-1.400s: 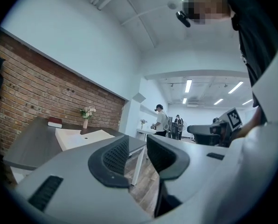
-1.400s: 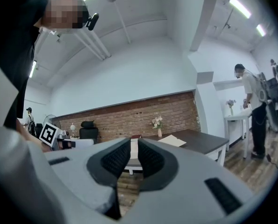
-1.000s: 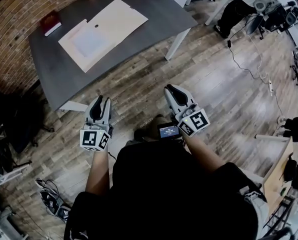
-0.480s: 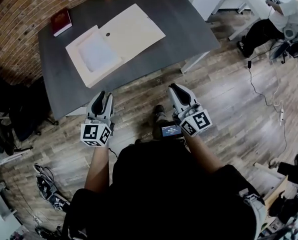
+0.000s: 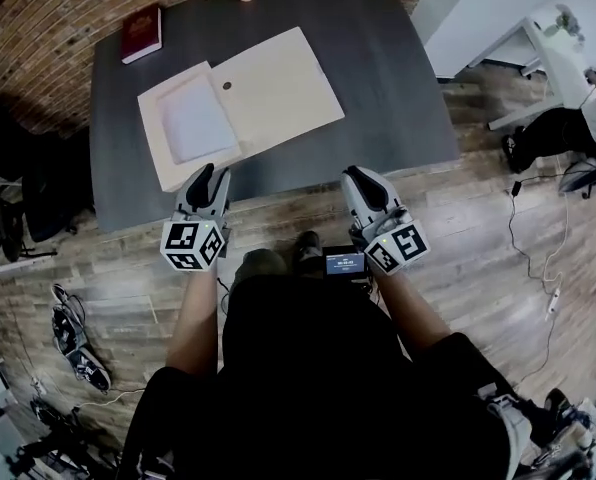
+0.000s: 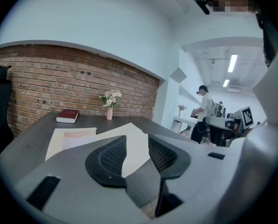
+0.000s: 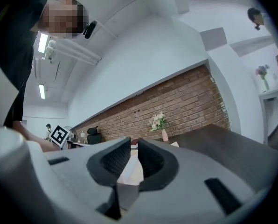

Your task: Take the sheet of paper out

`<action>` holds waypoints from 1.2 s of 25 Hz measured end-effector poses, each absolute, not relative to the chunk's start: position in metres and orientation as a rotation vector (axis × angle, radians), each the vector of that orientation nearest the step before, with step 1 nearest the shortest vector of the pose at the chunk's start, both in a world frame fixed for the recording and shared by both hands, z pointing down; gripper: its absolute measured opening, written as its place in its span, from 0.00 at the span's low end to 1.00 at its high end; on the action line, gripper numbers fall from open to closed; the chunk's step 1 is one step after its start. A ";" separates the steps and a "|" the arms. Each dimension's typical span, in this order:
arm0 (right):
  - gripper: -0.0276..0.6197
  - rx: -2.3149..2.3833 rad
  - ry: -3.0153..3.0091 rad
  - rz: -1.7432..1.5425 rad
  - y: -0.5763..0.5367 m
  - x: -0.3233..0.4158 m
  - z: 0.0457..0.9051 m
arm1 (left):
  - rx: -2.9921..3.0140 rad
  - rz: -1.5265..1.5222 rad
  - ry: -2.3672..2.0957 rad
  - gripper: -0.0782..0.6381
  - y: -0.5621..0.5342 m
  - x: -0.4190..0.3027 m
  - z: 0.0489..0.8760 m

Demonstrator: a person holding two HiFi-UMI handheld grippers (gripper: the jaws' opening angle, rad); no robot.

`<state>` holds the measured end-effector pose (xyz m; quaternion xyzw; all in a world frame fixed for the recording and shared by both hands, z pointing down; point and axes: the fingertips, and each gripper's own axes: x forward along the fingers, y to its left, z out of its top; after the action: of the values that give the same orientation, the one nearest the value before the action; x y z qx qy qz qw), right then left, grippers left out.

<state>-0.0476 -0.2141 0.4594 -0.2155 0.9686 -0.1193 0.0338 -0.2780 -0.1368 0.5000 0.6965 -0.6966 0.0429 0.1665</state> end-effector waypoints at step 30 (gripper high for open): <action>0.12 -0.316 3.249 -0.436 -0.448 -0.196 0.497 | 1.397 0.798 -1.843 0.36 -0.303 -0.398 0.685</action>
<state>-0.1962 -0.4478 0.4975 -0.0958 0.9837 -0.1319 -0.0759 -0.3979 -0.3027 0.6846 0.5368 -0.7083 0.3068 0.3408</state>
